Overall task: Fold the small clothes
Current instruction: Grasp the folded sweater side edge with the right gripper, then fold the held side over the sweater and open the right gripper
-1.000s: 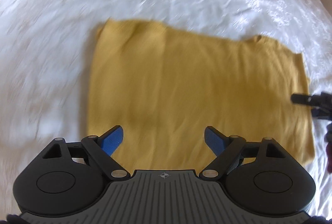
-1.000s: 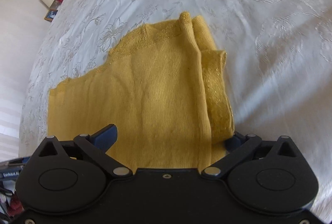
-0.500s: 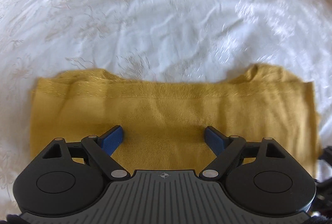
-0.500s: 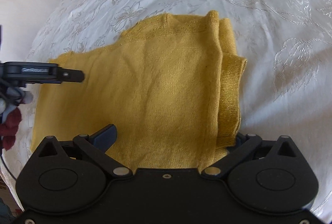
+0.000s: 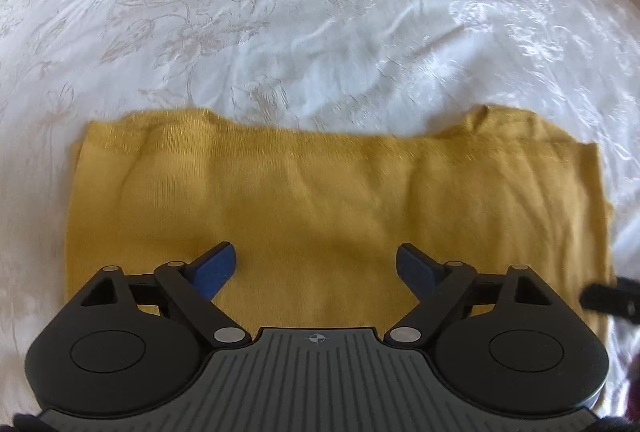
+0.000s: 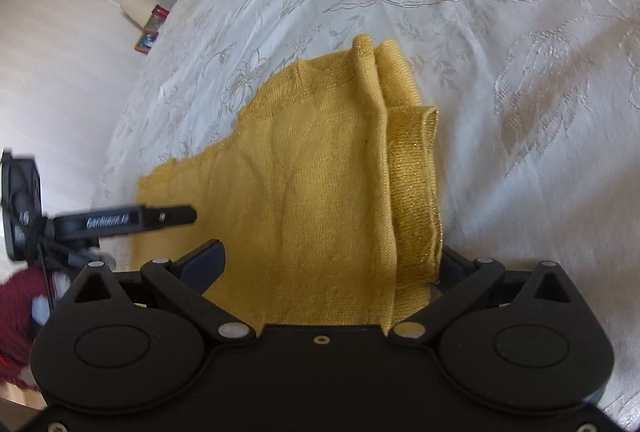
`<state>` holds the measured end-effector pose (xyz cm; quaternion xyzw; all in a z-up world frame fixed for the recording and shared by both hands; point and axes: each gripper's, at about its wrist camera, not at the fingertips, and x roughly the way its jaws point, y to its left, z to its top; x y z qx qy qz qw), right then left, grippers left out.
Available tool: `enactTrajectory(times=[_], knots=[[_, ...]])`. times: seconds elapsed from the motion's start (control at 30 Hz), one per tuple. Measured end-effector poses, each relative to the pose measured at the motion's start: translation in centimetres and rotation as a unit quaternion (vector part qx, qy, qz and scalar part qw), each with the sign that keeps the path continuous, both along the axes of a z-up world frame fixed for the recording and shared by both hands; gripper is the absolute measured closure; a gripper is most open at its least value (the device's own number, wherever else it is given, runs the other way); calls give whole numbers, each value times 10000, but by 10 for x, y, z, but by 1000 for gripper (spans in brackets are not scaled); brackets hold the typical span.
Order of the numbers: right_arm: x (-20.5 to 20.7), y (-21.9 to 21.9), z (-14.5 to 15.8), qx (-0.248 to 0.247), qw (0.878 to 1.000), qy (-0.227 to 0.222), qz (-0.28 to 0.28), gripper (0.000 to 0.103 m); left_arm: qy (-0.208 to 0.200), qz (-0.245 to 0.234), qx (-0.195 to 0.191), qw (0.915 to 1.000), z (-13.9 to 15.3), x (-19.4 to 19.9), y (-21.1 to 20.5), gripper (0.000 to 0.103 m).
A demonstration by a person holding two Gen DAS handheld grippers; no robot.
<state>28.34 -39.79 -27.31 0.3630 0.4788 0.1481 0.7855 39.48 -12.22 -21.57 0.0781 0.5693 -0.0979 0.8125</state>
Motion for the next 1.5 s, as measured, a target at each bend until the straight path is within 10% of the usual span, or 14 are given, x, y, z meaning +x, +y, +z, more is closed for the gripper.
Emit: enactTrajectory(times=[0.2, 0.53, 1.5], knots=[[2, -2, 2, 41, 10000, 74, 51, 3, 293, 7, 42, 9996, -9, -41, 3, 15], [-7, -12, 9, -92, 9992, 325, -232, 73, 388, 145, 60, 9991, -8, -47, 10, 16], [67, 201, 115, -500, 9982, 28, 316, 78, -349, 570, -441, 9968, 59, -91, 207, 16]])
